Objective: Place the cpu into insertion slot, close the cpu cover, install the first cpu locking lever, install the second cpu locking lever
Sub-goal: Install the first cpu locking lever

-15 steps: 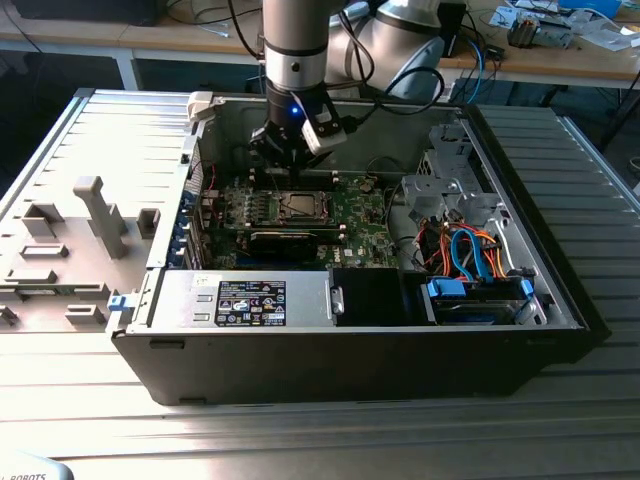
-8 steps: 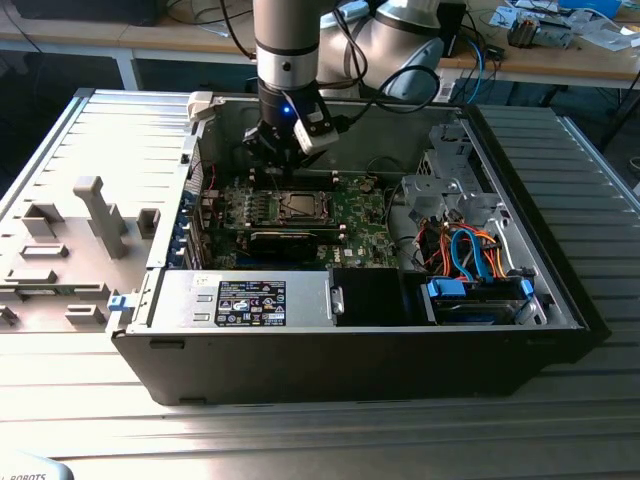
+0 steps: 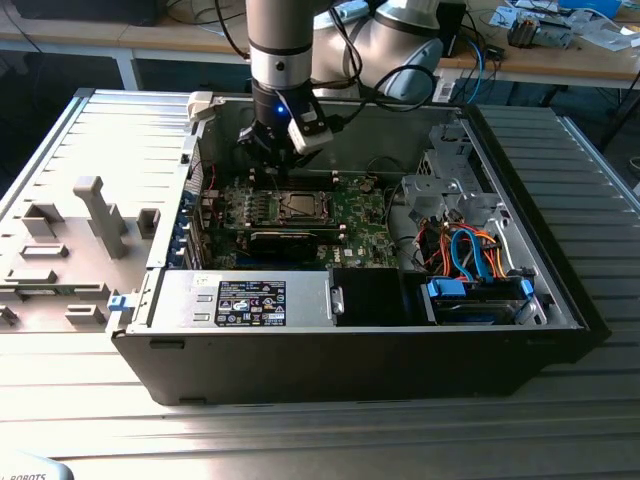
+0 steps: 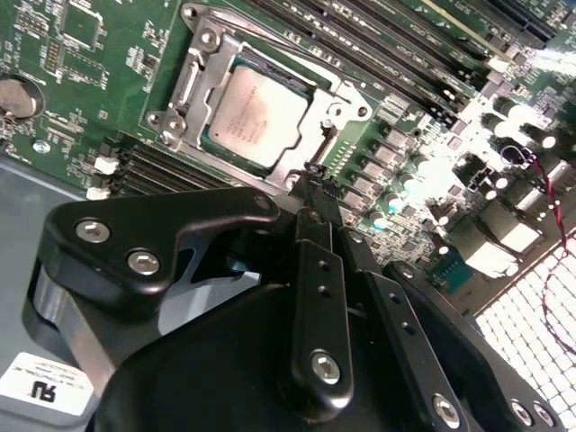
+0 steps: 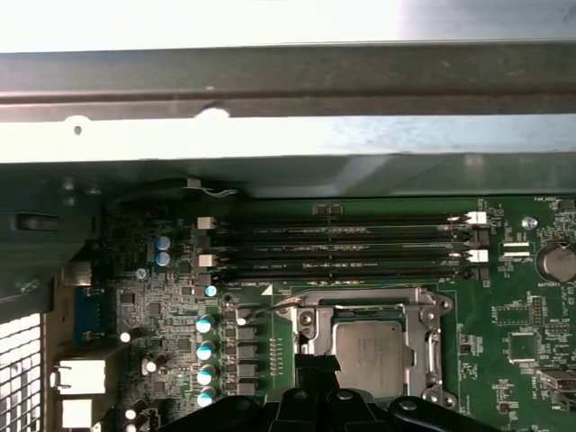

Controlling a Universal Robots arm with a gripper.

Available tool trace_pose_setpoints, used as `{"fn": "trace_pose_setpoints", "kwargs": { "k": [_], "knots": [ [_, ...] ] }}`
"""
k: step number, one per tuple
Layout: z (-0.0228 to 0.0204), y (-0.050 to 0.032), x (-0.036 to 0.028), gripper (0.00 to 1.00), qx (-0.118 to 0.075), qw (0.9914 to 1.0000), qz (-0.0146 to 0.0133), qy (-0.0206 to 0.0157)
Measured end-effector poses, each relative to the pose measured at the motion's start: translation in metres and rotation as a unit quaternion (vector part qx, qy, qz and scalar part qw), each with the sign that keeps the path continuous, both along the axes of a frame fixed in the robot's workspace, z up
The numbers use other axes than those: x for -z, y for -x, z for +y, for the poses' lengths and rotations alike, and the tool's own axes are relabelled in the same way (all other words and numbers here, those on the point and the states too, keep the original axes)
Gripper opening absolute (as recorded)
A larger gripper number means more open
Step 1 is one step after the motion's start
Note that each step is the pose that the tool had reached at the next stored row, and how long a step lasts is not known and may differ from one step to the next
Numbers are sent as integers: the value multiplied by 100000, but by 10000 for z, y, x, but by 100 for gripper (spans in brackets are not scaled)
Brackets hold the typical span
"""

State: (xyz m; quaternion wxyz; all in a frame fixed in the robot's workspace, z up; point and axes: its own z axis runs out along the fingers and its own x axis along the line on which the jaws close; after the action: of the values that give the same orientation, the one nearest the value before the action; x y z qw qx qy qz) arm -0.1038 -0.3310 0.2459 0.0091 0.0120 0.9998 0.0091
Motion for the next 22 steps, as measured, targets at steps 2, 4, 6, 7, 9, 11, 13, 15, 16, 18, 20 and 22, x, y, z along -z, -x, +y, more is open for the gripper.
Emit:
{"fn": "trace_pose_setpoints", "kwargs": {
  "k": [2, 4, 6, 7, 9, 11, 13, 15, 16, 18, 20, 22],
  "knots": [
    [0, 64, 0, 11, 1, 100000, -82, 1],
    [2, 138, 0, 11, 0, 100000, -169, 3],
    [13, 192, -3, 11, -2, 100000, -263, 3],
    [17, 203, -8, 11, -4, 100000, -298, 6],
    [23, 254, -28, 11, 0, 99999, -468, -4],
    [32, 330, -34, 11, -7, 99998, -643, 3],
    [49, 367, -34, 11, 0, 99997, -708, -1],
    [79, 397, -40, 11, 1, 99997, -757, 10],
    [86, 419, -45, 11, -8, 99997, -821, -2],
    [97, 458, -59, 11, 2, 99996, -920, 7],
    [111, 464, -83, 11, 3, 99995, -951, 3],
    [136, 463, -140, 11, 2, 99995, -961, -1]
  ]
}}
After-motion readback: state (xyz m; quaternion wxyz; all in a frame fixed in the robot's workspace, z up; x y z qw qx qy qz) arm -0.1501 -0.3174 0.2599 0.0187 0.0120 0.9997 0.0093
